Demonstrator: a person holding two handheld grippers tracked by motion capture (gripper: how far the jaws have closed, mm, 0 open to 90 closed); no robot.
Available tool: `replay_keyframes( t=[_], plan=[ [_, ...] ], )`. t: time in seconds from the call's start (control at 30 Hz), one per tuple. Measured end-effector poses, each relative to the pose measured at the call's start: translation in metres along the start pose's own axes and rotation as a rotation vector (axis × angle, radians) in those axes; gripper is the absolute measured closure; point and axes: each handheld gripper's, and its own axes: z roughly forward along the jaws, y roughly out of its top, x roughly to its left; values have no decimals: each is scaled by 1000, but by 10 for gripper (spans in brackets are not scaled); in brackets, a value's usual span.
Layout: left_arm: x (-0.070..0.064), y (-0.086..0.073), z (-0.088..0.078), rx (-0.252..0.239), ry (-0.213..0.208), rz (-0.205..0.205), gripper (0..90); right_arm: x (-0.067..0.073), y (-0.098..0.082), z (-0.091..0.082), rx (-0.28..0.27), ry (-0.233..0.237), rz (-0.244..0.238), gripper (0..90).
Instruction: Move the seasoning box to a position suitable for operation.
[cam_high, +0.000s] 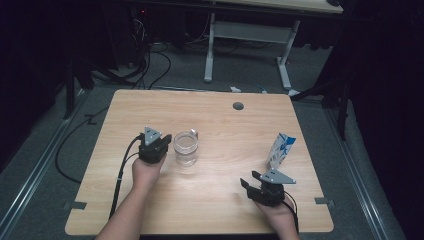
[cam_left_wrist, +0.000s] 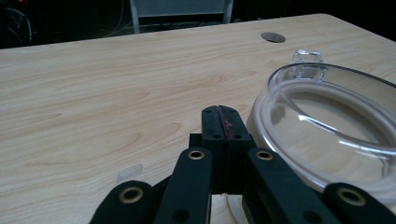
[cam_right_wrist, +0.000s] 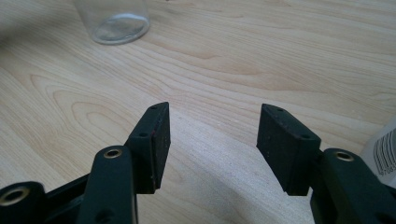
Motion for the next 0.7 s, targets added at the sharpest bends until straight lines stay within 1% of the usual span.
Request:
replay_keyframes(
  t=[0.17,0.33,0.4,0.43,0.47,0.5,0.6,0.7],
  plan=[
    [-1,-1,6,-5,-16,-1,900,1,0,-1,-3,0,-4,445],
    [-1,-3,5,-5,-27,-5,900,1,0,-1,-1,-1,-3,445],
    [-2,-4,3,-5,-35,-1,900,1,0,-1,-1,-1,-2,445],
    [-4,-6,1,-8,-46,6,900,1,0,-1,-2,0,0,445],
    [-4,-6,1,-8,-46,6,900,1,0,-1,-2,0,0,445],
    [-5,-7,-2,-14,-57,3,900,1,0,-1,-1,0,1,445],
    [-7,-10,-4,-17,-68,4,900,1,0,0,0,0,2,445],
    [-12,-14,-12,-26,-84,5,900,2,0,0,2,1,-2,445]
  ],
)
